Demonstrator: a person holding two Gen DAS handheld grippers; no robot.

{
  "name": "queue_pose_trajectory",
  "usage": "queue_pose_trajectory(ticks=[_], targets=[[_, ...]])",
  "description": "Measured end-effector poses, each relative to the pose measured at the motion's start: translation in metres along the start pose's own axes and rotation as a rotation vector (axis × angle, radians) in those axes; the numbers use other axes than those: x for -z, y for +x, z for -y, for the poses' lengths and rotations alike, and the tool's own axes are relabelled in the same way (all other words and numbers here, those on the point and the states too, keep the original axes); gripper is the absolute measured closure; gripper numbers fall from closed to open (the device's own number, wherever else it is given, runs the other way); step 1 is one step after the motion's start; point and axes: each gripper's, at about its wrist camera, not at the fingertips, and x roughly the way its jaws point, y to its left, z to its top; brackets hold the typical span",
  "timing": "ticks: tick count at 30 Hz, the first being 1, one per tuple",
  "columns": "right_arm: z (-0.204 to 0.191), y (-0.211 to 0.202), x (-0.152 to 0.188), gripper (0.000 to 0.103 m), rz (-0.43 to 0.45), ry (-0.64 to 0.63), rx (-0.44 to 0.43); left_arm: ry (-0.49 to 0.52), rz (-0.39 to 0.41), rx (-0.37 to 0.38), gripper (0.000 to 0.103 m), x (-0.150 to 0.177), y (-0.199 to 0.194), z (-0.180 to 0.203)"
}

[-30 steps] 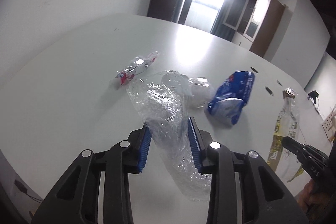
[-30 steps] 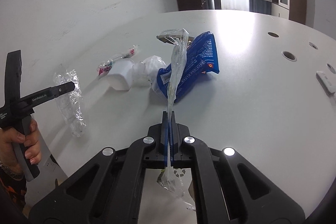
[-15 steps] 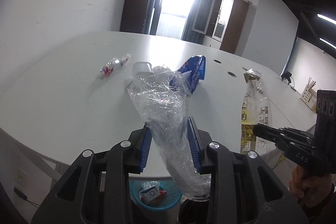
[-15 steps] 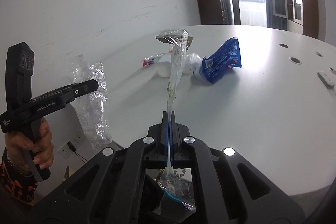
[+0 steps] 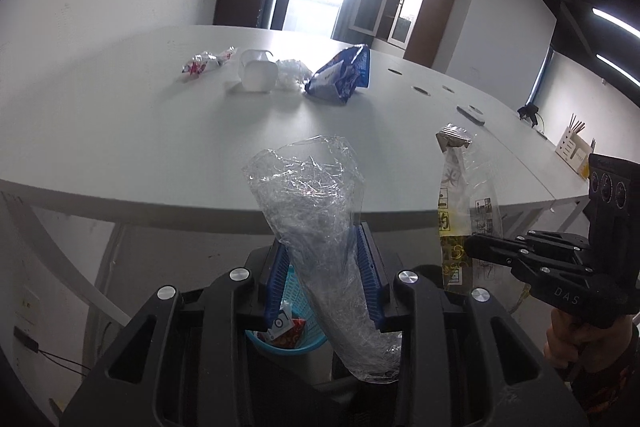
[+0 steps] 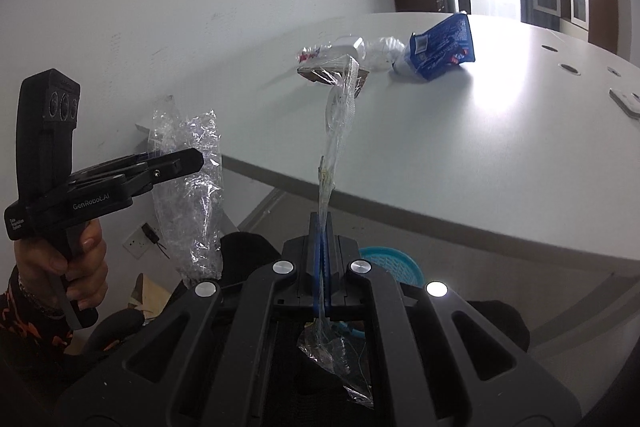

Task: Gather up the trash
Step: 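Carry the plastic wrap and clear wrapper down over the blue wastebasket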

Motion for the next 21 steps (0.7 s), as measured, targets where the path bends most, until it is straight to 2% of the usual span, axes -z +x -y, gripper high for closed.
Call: queue_pose_trajectory(ticks=[6,11,21], targets=[[-0.005,0.014,0.034,0.102,-0.061,-0.015,0.020,0.002,-0.094,0.012,0.071,0.033,0.031,-0.001],[-0.005,0.041,0.060,0.102,-0.133,-0.033,0.026,-0.004,-0.165,0.017,0.071,0.058,0.064,-0.003],[0.006,0.102,0.095,0.102,-0.284,-0.036,0.040,-0.074,-0.279,-0.045,0.071,0.086,0.128,-0.037]])
